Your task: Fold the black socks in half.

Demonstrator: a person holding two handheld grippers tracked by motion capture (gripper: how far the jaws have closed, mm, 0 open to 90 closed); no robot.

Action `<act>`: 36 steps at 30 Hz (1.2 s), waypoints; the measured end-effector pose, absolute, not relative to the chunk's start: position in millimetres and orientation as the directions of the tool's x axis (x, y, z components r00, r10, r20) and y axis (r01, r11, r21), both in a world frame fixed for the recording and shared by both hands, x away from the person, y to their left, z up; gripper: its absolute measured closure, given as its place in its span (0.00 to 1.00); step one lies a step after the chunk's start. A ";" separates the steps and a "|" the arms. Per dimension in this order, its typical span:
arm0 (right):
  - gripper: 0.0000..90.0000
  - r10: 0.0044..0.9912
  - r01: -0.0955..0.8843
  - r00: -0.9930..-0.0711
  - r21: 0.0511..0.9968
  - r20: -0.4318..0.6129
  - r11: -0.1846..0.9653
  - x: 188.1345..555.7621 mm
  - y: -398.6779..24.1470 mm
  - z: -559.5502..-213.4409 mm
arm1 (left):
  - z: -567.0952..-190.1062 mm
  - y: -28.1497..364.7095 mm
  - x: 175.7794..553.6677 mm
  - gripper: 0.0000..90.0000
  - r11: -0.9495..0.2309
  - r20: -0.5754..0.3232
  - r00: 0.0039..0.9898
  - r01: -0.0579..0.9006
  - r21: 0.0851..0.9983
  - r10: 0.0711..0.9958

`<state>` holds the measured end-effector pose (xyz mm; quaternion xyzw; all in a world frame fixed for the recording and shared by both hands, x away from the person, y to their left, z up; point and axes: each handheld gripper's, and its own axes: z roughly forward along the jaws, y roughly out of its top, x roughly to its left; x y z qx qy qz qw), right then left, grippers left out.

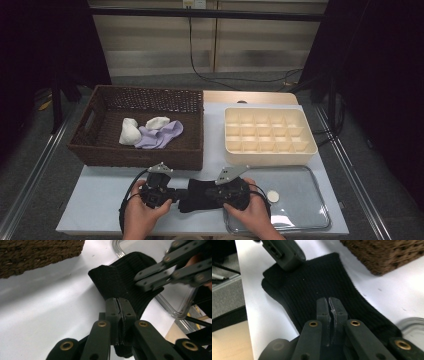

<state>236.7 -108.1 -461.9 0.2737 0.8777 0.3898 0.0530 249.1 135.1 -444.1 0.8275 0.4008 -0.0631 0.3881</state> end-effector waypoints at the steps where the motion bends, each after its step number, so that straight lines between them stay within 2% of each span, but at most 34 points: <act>1: 0.96 0.521 0.442 -0.845 0.705 0.120 0.555 236.4 -106.2 -463.1 | -443.6 135.0 249.2 0.97 -0.374 -0.419 0.670 0.713 0.593 0.613; 15: 0.95 0.480 0.413 -0.869 0.715 0.124 0.564 235.1 -86.0 -470.8 | -434.4 138.9 248.1 0.98 -0.354 -0.440 0.665 0.718 0.599 0.603; 18: 0.95 0.483 0.438 -0.860 0.723 0.163 0.534 236.5 -86.3 -471.3 | -430.7 137.0 248.0 0.98 -0.359 -0.433 0.672 0.711 0.605 0.601; 24: 0.96 0.484 0.435 -0.860 0.727 0.160 0.532 235.1 -87.2 -470.2 | -427.3 131.2 248.0 0.98 -0.358 -0.439 0.682 0.702 0.615 0.585; 27: 0.96 0.487 0.434 -0.859 0.735 0.161 0.521 235.2 -94.1 -464.2 | -427.1 131.2 250.0 0.98 -0.359 -0.431 0.682 0.700 0.617 0.590; 31: 0.96 0.531 0.431 -0.838 0.749 0.126 0.504 236.6 -112.5 -449.7 | -426.9 130.6 251.7 0.98 -0.361 -0.430 0.685 0.698 0.618 0.589; 36: 0.95 0.580 0.465 -0.803 0.750 0.134 0.470 239.5 -136.5 -446.3 | -425.8 126.1 254.9 0.98 -0.372 -0.433 0.692 0.695 0.615 0.578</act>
